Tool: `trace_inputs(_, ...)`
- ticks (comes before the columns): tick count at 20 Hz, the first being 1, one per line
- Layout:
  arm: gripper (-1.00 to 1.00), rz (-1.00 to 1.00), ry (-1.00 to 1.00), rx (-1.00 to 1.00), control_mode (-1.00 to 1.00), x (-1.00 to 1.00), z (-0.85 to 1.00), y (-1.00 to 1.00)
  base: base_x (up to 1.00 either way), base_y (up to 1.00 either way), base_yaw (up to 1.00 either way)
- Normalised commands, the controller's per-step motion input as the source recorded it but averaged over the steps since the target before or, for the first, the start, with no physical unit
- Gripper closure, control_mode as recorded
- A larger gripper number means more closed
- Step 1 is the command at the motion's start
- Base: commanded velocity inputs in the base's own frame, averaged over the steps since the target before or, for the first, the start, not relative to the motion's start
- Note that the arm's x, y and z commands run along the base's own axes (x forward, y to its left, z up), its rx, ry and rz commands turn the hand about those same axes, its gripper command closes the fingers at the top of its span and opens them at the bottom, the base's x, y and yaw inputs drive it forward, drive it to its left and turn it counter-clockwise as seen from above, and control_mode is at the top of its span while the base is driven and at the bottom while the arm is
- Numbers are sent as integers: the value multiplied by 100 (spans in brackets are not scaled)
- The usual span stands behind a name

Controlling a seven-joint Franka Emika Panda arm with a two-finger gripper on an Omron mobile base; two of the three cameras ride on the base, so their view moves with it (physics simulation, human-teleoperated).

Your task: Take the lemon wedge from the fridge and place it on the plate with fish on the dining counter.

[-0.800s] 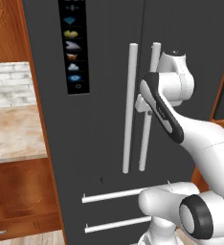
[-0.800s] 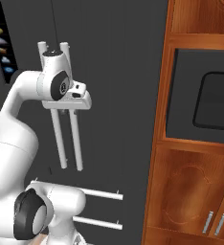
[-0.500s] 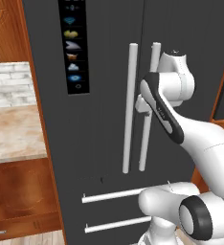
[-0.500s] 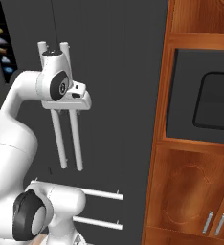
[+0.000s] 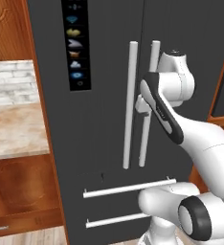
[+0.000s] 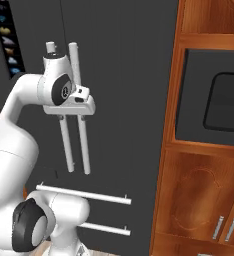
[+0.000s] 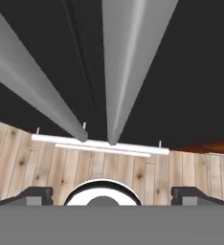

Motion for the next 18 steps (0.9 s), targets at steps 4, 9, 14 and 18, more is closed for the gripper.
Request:
trace_inputs(4,-100,0,0,0,100,0,0,0,-52,1,0)
trace_inputs(9,-100,0,0,0,100,0,0,0,-37,1,0)
trace_inputs(14,-100,0,0,0,100,0,0,0,-49,2,0)
trace_inputs(18,-100,0,-4,1,-100,-9,0,2,-31,5,0)
